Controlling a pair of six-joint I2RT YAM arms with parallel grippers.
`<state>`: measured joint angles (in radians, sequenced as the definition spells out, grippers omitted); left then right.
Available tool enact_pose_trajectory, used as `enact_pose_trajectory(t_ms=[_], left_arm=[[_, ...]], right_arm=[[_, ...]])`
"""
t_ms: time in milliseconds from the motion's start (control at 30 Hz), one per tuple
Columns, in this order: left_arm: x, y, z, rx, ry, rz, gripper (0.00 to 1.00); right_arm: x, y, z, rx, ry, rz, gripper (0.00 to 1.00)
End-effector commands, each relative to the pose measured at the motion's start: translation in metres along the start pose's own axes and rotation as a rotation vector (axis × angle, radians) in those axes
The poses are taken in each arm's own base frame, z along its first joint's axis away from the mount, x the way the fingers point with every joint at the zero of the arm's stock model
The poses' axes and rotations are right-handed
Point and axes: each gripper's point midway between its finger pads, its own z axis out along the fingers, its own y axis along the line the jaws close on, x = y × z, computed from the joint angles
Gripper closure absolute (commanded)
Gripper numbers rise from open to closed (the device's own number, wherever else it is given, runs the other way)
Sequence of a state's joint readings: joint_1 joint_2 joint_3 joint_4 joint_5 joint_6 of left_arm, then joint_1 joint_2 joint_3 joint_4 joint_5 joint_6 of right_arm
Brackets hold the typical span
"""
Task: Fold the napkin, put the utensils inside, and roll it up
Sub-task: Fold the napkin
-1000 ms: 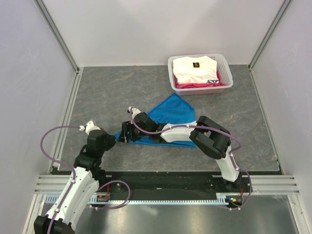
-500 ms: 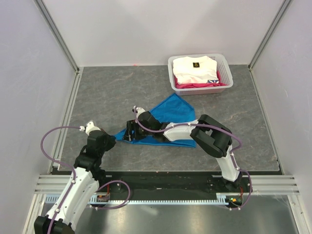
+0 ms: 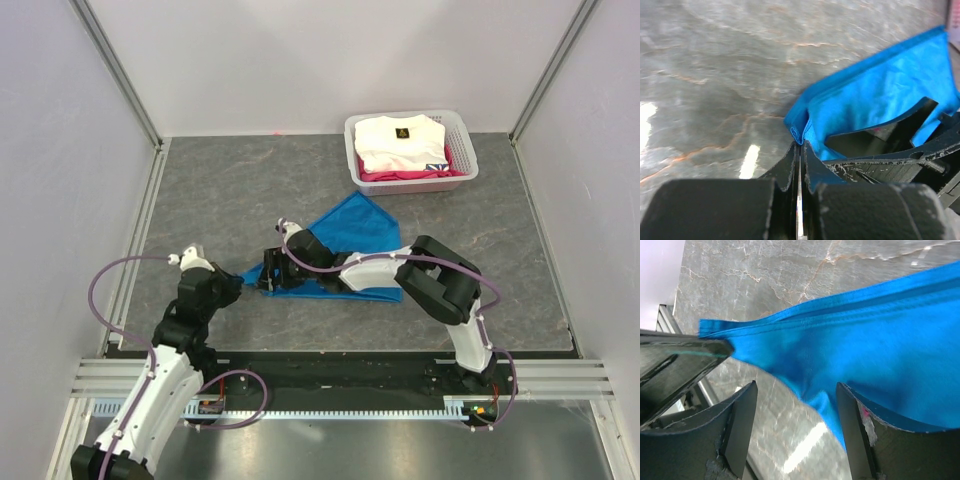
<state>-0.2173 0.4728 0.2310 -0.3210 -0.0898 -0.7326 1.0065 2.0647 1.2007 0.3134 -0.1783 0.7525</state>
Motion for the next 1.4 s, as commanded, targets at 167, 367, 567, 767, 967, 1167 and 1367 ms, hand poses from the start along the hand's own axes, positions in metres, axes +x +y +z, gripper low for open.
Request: enact_pose_trajectory(t_ms=[167,367,567,767,967,1167,1367], left_arm=[[-0.005,-0.056,0.004,0.278,0.019,0.095,0.98],[-0.004,-0.099,0.003,0.436,0.024,0.173,0.98],[0.014,-0.149,0.005,0.537,0.075,0.289,0.98],[0.046,-0.204,0.005,0.617,0.131,0.446,0.98],[0.088,-0.258,0.0,0.707,0.188,0.563,0.98],[0.123,-0.293,-0.007,0.76,0.223,0.639,0.98],[0.147,-0.307,-0.002,0.78,0.254,0.668,0.98]], right_arm=[[-0.095,-0.016,-0.099,0.095,-0.228,-0.004,0.26],[-0.114,-0.084,-0.17,0.288,-0.334,0.054,0.25],[-0.109,-0.138,-0.219,0.429,-0.387,0.135,0.24],[-0.101,-0.17,-0.25,0.501,-0.424,0.2,0.24],[-0.092,-0.181,-0.267,0.527,-0.423,0.228,0.24],[-0.084,-0.188,-0.277,0.541,-0.43,0.245,0.23],[-0.084,-0.192,-0.292,0.557,-0.456,0.252,0.23]])
